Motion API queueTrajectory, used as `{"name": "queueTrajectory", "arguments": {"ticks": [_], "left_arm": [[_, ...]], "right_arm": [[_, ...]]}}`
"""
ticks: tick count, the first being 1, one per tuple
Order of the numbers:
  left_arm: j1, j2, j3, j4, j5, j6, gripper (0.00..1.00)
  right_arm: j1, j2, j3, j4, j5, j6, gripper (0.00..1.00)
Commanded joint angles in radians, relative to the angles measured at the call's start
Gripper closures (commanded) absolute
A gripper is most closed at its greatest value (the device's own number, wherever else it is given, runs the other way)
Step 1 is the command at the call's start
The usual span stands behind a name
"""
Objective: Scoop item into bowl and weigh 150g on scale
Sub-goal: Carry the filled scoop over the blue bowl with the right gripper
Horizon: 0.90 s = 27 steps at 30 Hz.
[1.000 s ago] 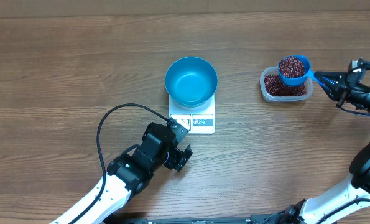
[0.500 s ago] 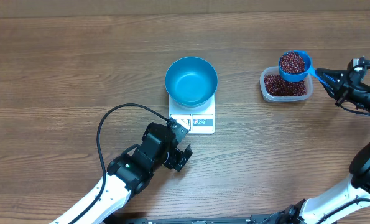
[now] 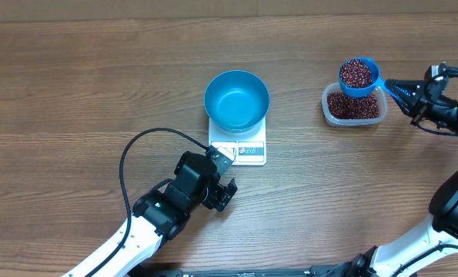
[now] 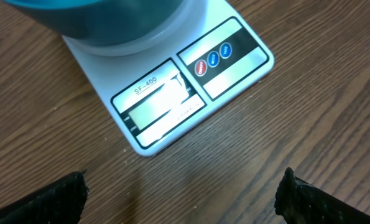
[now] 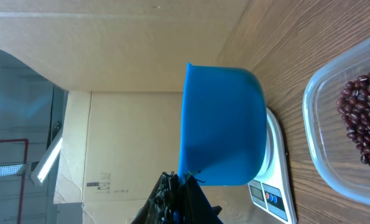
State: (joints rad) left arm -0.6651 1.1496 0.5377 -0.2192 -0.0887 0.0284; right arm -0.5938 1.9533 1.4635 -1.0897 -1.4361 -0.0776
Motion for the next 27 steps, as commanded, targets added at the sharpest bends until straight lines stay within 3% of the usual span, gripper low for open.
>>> {"name": "queueTrajectory", "arguments": {"ticks": [1, 18, 27], "left_arm": [[0.004, 0.000, 0.023, -0.008, -0.061, -0.006, 0.00], [0.004, 0.000, 0.023, -0.009, -0.052, -0.006, 0.00], [0.004, 0.000, 0.023, -0.009, -0.052, -0.006, 0.00]], "right_arm": [[0.006, -0.040, 0.036, 0.002, -0.062, 0.002, 0.96], [0.008, -0.040, 0.036, -0.001, -0.062, 0.002, 0.96], [0.139, -0.040, 0.168, 0.003, -0.020, 0.083, 0.96]]}}
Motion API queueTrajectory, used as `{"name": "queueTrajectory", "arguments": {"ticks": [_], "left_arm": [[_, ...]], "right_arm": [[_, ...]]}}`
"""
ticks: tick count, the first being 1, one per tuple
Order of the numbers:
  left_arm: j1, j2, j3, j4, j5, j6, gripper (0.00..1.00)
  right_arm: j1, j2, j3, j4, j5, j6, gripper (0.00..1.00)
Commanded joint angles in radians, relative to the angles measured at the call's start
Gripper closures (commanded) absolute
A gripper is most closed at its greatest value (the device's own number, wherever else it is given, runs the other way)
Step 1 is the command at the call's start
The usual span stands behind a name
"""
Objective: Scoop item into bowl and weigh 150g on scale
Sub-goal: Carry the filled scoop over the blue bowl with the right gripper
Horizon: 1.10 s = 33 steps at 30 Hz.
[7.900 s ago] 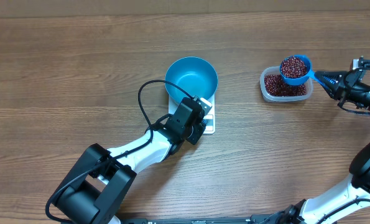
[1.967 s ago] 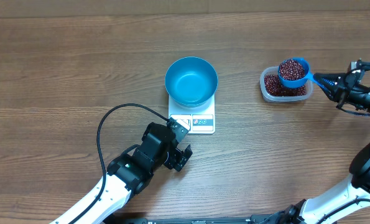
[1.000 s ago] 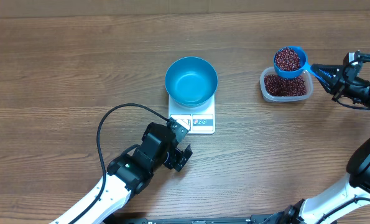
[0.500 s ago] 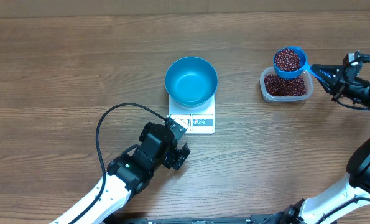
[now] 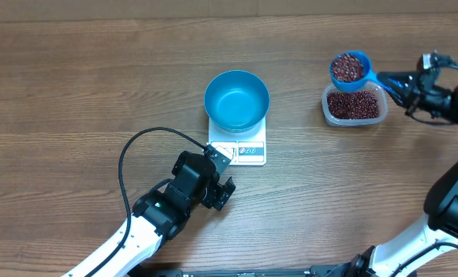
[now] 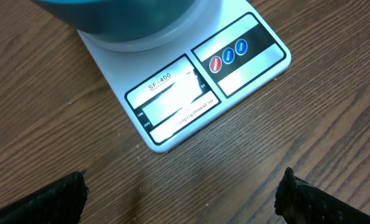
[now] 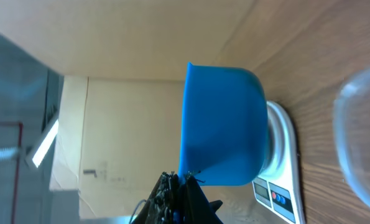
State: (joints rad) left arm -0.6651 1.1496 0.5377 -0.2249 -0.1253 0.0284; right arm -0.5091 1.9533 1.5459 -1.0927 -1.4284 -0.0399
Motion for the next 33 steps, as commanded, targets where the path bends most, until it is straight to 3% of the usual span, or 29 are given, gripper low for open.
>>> {"name": "queueTrajectory", "arguments": {"ticks": [1, 19, 33], "left_arm": [[0.004, 0.000, 0.023, -0.003, -0.015, -0.006, 0.00], [0.004, 0.000, 0.023, -0.003, -0.015, -0.006, 0.00], [0.004, 0.000, 0.023, -0.003, -0.015, -0.006, 0.00]], "right_arm": [[0.073, -0.040, 0.107, 0.006, -0.027, 0.058, 0.96], [0.408, -0.040, 0.209, 0.043, 0.118, 0.180, 0.96], [0.576, -0.040, 0.209, 0.051, 0.403, 0.193, 0.96]]}}
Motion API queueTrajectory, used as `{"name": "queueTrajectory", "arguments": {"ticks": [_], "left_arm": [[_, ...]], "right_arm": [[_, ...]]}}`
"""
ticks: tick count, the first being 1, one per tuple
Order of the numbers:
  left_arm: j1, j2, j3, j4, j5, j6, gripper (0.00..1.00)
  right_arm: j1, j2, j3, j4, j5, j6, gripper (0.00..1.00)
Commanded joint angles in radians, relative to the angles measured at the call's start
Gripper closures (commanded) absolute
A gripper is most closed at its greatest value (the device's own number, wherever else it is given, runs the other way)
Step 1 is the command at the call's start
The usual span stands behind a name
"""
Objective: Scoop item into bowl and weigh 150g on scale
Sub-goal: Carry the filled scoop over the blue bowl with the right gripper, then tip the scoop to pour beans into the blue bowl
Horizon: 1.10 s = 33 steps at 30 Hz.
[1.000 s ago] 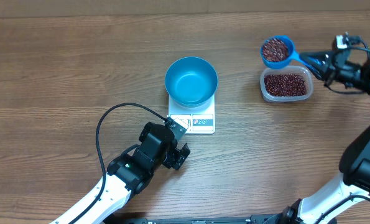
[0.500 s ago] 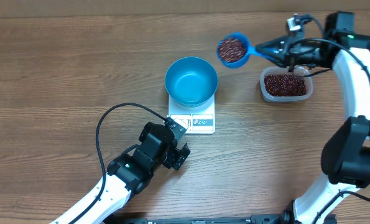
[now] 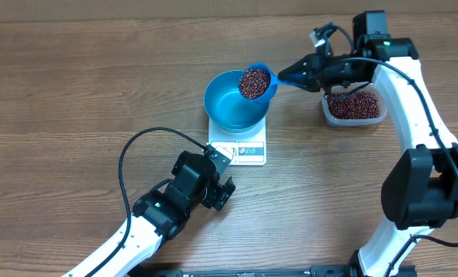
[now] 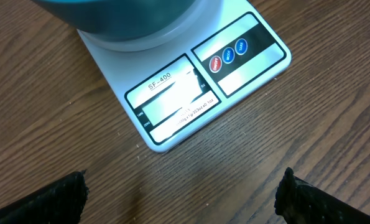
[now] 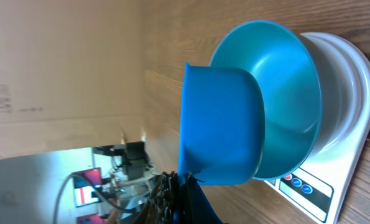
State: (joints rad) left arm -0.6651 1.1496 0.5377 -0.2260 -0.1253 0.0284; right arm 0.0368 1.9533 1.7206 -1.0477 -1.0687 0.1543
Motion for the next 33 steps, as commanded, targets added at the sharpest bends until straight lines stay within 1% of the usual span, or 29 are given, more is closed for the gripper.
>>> {"name": "queueTrajectory", "arguments": {"ticks": [1, 6, 11, 24, 28, 33], "left_arm": [[0.004, 0.000, 0.023, -0.002, -0.015, -0.006, 0.00], [0.004, 0.000, 0.023, -0.002, -0.015, -0.006, 0.00], [0.004, 0.000, 0.023, -0.002, -0.015, -0.006, 0.00], [0.004, 0.000, 0.023, -0.002, -0.015, -0.006, 0.00], [0.004, 0.001, 0.023, -0.002, -0.015, -0.006, 0.00], [0.004, 0.000, 0.023, -0.002, -0.015, -0.006, 0.00]], "right_arm": [[0.042, -0.040, 0.035, 0.006, 0.061, -0.001, 0.96], [0.094, -0.040, 0.035, 0.006, 0.214, -0.001, 0.96], [0.113, -0.040, 0.035, 0.014, 0.283, -0.001, 0.96], [0.172, -0.040, 0.035, 0.074, 0.294, -0.005, 0.96], [0.211, -0.040, 0.035, 0.077, 0.369, 0.004, 0.96], [0.215, -0.040, 0.035, 0.077, 0.385, 0.013, 0.96]]}}
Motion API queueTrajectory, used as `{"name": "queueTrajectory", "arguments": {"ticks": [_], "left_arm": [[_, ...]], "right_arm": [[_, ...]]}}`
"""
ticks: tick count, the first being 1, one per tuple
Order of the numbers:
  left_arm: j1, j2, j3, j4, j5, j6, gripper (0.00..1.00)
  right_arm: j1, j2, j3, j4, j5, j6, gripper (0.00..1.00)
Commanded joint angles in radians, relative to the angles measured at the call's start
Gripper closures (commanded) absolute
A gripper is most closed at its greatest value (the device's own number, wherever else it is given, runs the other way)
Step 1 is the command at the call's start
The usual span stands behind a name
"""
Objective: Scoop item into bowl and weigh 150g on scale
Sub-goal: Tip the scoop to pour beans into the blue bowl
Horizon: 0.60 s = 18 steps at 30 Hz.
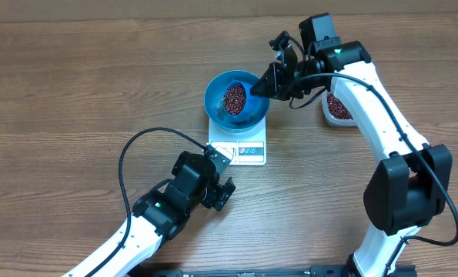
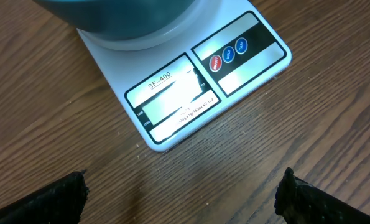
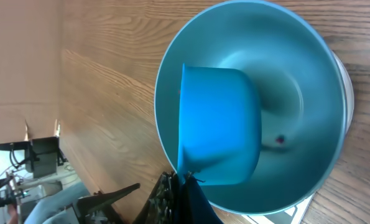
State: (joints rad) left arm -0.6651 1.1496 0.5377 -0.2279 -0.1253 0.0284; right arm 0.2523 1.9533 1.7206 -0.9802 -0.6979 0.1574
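A blue bowl [image 1: 212, 105] stands on the white scale [image 1: 249, 152]. My right gripper [image 1: 278, 81] is shut on the handle of a blue scoop [image 1: 234, 98], which is heaped with red beans and tilted low over the bowl's middle. From the right wrist the scoop [image 3: 221, 122] shows its back inside the bowl [image 3: 309, 74], and one bean [image 3: 280, 140] lies on the bowl's floor. My left gripper [image 1: 223, 193] stands open on the table just short of the scale [image 2: 240, 71], whose display [image 2: 170, 99] I cannot read.
A clear tub of red beans [image 1: 337, 108] sits right of the scale, partly hidden by my right arm. A black cable [image 1: 136, 150] loops off the left arm over the table. Bare wood lies all round.
The scoop was level at the bowl's right rim; now it is over the bowl's middle, tipped leftward, and a bean lies in the bowl. The left arm has not moved.
My right gripper first held the full scoop over the bean tub at the far right, then just behind the tub. Later it was at the bowl's right rim, and now it tilts inside the bowl. The left gripper stayed open by the scale throughout.
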Motion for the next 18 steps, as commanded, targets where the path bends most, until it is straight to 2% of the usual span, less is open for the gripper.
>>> {"name": "queueTrajectory", "arguments": {"ticks": [1, 9, 18], "left_arm": [[0.004, 0.000, 0.023, 0.000, -0.015, -0.006, 0.00], [0.004, 0.000, 0.023, 0.000, -0.015, -0.006, 0.00], [0.004, 0.000, 0.023, 0.000, -0.015, -0.006, 0.00]], "right_arm": [[0.000, -0.040, 0.035, 0.010, 0.027, 0.021, 0.96], [0.034, -0.040, 0.035, 0.022, 0.141, 0.035, 0.96], [0.049, -0.040, 0.035, 0.029, 0.183, 0.057, 0.96]]}}
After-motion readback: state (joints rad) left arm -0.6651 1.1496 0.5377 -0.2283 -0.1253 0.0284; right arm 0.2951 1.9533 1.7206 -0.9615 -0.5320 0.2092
